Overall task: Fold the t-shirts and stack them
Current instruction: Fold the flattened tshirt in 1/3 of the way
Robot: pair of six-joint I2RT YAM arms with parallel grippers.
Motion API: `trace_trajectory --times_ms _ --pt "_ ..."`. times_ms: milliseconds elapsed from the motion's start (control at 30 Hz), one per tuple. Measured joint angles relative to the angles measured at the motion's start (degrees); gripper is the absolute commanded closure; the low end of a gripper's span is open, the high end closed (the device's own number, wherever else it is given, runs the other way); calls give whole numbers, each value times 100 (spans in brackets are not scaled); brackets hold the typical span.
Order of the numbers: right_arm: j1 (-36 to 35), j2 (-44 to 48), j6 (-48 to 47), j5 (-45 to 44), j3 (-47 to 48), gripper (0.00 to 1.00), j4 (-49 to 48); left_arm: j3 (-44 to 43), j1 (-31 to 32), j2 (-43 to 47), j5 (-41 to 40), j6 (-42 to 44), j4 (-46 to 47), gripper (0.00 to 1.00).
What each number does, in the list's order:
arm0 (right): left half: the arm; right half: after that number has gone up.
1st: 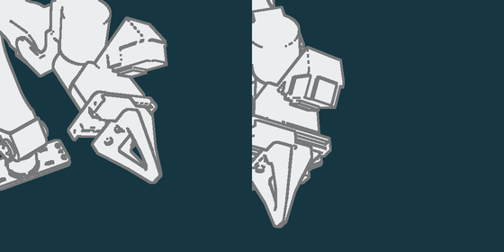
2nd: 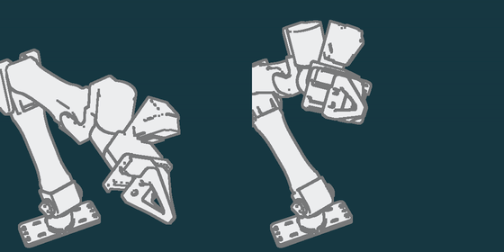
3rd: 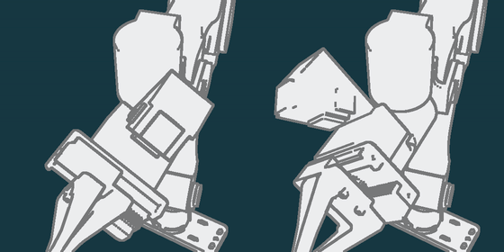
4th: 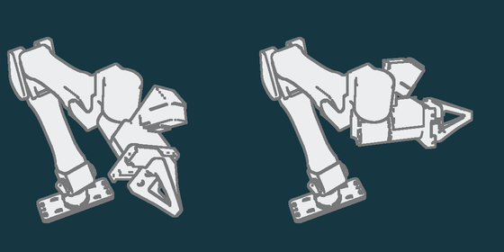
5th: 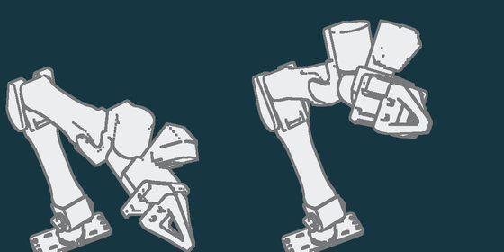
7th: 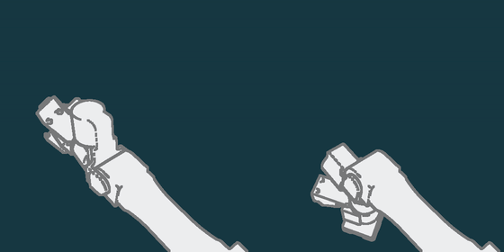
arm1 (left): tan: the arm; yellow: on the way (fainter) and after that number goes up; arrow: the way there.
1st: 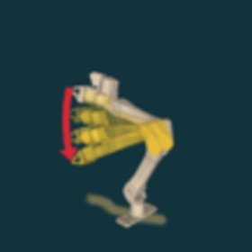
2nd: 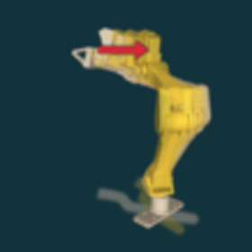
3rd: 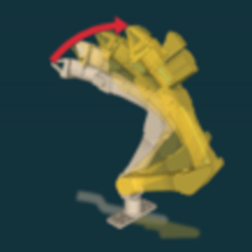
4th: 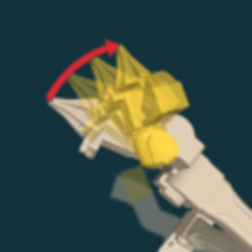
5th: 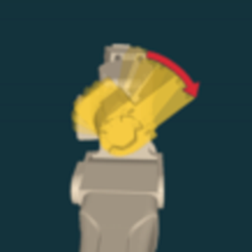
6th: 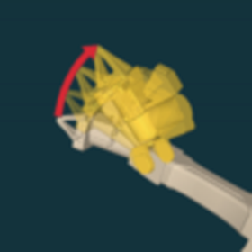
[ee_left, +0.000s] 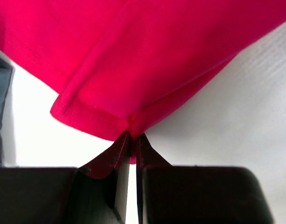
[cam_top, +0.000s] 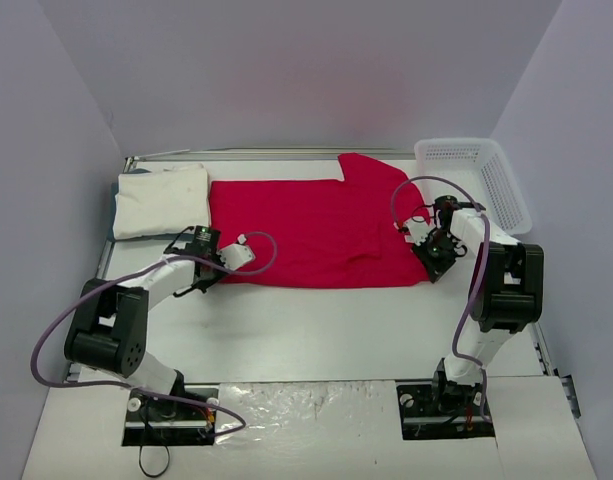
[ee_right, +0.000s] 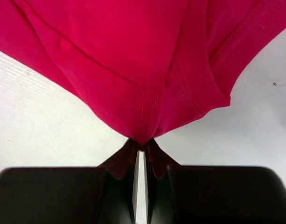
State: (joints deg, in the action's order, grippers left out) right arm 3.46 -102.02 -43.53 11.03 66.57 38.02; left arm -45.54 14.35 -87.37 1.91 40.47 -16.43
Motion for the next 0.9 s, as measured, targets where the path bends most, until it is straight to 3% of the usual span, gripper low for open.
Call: trace_trajectory --times_ms 367,900 --pt "157 363 -107 13 -74 100 216 63 -105 1355 -109 372 -667 98" --pt "299 815 -529 203 -505 100 684 546 -125 1810 -2 719 -1228 98"
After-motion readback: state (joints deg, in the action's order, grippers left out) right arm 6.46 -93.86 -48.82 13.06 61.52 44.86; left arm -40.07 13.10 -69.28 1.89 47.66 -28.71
